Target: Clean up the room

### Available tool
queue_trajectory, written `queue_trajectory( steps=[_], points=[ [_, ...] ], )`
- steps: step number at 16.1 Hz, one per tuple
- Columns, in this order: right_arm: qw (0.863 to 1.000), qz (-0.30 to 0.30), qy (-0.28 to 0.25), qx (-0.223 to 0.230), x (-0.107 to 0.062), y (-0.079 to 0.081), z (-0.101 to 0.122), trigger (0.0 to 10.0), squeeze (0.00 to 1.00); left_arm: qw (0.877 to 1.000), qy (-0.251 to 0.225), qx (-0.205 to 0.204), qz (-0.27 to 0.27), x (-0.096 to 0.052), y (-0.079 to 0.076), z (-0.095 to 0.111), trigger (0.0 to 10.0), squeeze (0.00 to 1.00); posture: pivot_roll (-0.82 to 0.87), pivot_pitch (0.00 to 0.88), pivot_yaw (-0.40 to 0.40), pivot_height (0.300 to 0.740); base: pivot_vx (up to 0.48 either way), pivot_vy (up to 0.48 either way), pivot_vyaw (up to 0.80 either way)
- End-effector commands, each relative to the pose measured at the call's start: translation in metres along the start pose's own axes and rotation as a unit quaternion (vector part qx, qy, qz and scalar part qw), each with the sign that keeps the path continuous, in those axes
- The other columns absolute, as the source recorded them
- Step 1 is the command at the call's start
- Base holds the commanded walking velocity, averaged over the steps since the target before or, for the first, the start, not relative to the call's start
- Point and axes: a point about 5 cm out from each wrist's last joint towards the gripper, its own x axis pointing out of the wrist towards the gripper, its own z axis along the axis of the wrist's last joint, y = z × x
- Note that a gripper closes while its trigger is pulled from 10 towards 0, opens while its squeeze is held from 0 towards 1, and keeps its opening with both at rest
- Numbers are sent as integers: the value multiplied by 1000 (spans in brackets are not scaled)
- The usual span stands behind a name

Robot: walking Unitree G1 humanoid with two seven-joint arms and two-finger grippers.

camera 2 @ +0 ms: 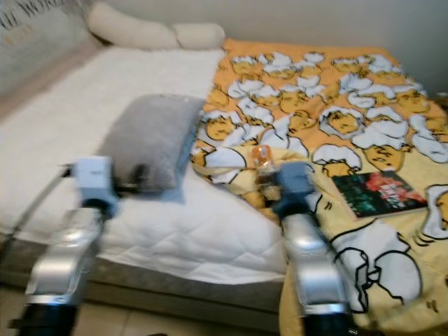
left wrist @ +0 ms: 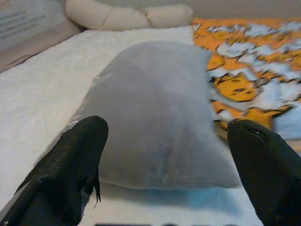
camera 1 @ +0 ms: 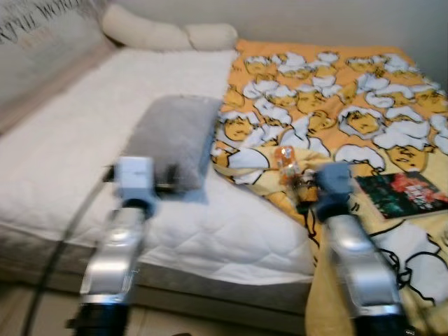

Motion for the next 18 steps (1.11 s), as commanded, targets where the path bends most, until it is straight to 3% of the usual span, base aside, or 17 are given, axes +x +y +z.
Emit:
queue_trajectory(
  steps=[1, 5, 9, 13, 14, 15, 18],
  points=[
    [1000, -17, 2, -9, 0, -11, 1, 10000, 0, 1000, -6, -4, -15, 1, -9, 4, 10000, 0, -60, 0, 42, 740, 356, 0, 0],
    [1000, -13, 1, -15, 0, -10, 2, 10000, 0, 1000, -5, -2, -17, 1, -10, 4, 10000, 0, -59, 0, 44, 740, 356, 0, 702],
    [999, -24, 8, -20, -2, -15, 2, 10000, 0, 1000, 0, 3, -22, -3, -10, 0, 10000, 0, -66, 0, 50, 740, 334, 0, 0],
    [995, -5, 74, -70, 12, -17, -7, 10000, 0, 991, 34, 54, -118, -8, -25, -12, 10000, 0, -53, 0, 50, 740, 0, 0, 0],
    [994, -9, 86, -70, 21, -21, -4, 10000, 1000, 979, 68, 111, -154, -11, -22, -23, 10000, 0, -42, 0, 45, 740, 0, 0, 0],
    [993, -14, 92, -70, 23, -22, -3, 10000, 1000, 976, 75, 124, -163, -12, -20, -25, 10000, 0, -42, 0, 45, 740, 0, 0, 0],
    [981, -45, 175, -66, 38, -34, -12, 10000, 1000, 959, 76, 144, -230, -9, -15, -19, 10000, 0, -23, 0, 28, 740, 0, 0, 0]
  ],
)
